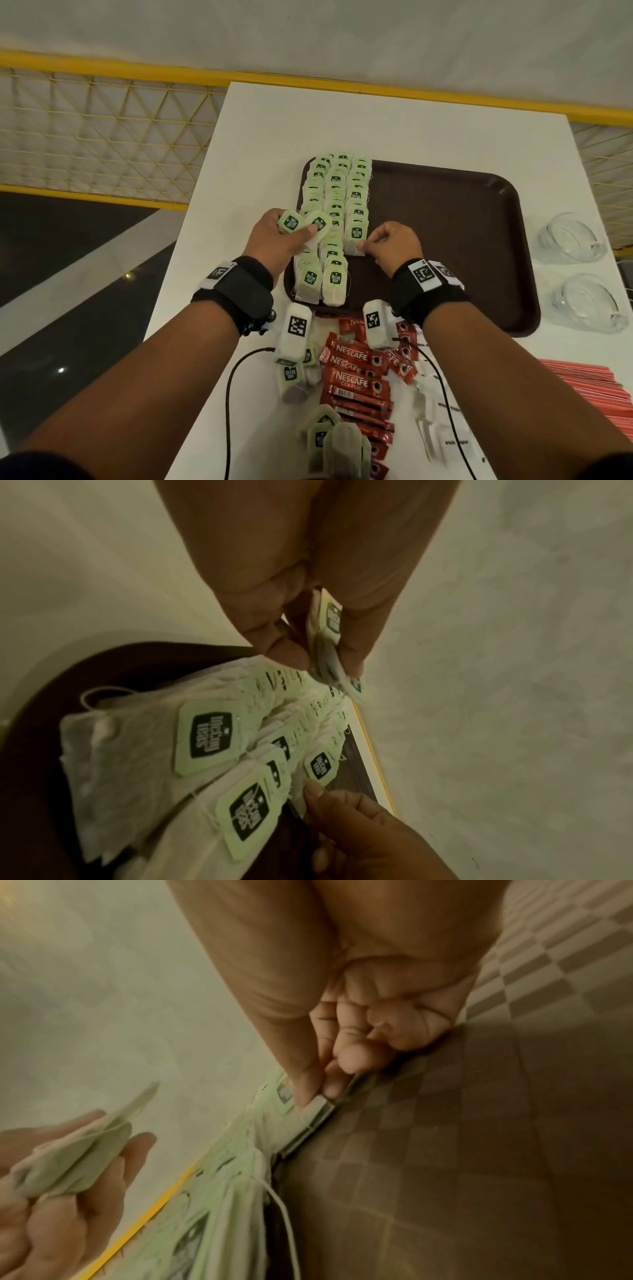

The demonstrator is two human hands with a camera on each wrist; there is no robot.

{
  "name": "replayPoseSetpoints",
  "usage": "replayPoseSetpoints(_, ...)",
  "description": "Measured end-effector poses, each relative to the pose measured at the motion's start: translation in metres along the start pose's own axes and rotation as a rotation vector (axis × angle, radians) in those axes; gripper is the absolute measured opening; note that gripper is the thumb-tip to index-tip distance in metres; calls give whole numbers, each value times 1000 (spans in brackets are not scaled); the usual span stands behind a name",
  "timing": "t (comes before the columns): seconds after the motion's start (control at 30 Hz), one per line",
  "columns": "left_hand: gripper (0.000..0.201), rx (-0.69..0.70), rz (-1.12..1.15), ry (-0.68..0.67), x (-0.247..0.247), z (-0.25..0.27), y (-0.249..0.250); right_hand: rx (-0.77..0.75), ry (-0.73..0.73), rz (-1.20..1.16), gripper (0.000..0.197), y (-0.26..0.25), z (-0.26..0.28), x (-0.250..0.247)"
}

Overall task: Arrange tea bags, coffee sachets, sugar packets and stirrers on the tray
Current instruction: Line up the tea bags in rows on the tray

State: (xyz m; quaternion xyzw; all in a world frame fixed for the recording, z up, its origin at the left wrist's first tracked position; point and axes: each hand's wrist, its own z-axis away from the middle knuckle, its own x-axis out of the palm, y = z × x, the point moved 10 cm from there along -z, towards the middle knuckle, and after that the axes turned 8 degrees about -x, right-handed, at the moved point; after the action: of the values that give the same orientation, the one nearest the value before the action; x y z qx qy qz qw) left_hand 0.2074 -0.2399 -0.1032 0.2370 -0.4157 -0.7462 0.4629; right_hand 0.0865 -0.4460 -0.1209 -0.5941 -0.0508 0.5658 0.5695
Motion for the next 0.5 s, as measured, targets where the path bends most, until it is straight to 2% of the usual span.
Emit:
replayPoseSetpoints(0.17, 29, -16, 10, -17, 11, 2, -4, -72, 28, 25, 26, -15, 7, -11)
replayPoseSetpoints(0.23, 32, -25, -10, -40, 18, 1, -6, -102, 19, -128, 27, -26, 15, -13)
replayPoseSetpoints(0.37, 54, -37, -75, -100, 36, 5, -8, -99, -136, -394, 23, -39, 32, 7)
replayPoseSetpoints(0.4, 51, -25, -103, -102, 39, 5, -7, -100, -134, -414, 21, -39, 33, 8)
replayPoseSetpoints(0.5, 16, -7, -80, -106, 44, 6, -4, -65, -77, -470, 9, -30, 30, 6)
